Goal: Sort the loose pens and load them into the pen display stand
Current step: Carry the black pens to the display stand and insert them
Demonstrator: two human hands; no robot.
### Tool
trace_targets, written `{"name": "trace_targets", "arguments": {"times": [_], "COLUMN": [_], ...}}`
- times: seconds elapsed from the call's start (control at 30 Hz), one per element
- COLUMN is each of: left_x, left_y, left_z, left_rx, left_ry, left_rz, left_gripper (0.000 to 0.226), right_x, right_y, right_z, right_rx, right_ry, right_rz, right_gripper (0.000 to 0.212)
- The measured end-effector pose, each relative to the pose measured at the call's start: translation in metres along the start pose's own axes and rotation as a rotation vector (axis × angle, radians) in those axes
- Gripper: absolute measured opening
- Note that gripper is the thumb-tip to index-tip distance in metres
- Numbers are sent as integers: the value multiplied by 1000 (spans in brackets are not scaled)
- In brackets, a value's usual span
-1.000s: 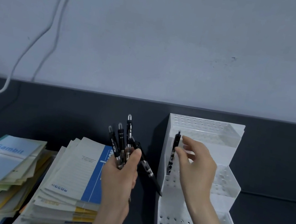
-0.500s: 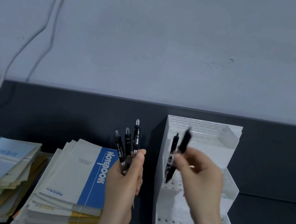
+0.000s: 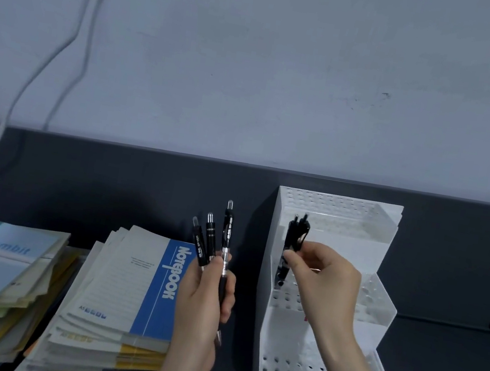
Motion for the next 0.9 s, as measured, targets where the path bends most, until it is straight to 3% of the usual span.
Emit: {"name": "trace_targets", "arguments": {"times": [0.17, 0.4, 0.47, 0.6, 0.77, 0.9], "left_x": [0, 3, 6, 9, 15, 17], "left_y": [-3, -1, 0, 2, 12, 14], "left_z": [-3, -6, -7, -8, -17, -22], "left_rx": [-28, -82, -112, -162, -241, -275], "left_ry": [0, 10, 26, 48, 25, 23], "left_rz": [-3, -39, -72, -162, -339, -365], "left_gripper": [21, 19, 19, 19, 16, 16], "right_x": [2, -3, 1, 21, 30, 28], "right_y": [6, 6, 1, -13, -11, -21], "right_z": [10, 8, 10, 6, -12, -20], "right_rx": [139, 230, 166, -62, -243, -355], "right_ry": [-12, -28, 0, 46, 75, 90], "right_rz": [-40, -117, -126, 29, -124, -92], "right_gripper": [17, 17, 20, 21, 13, 19]}}
Point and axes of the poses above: each hand's wrist, its own x-axis away from the middle knuckle, its own y-axis out of the palm, z = x × y, the point moved 2 cm from there along -x, towards the middle knuckle, and after that the axes turned 6 degrees about x, right-handed, at the moved point
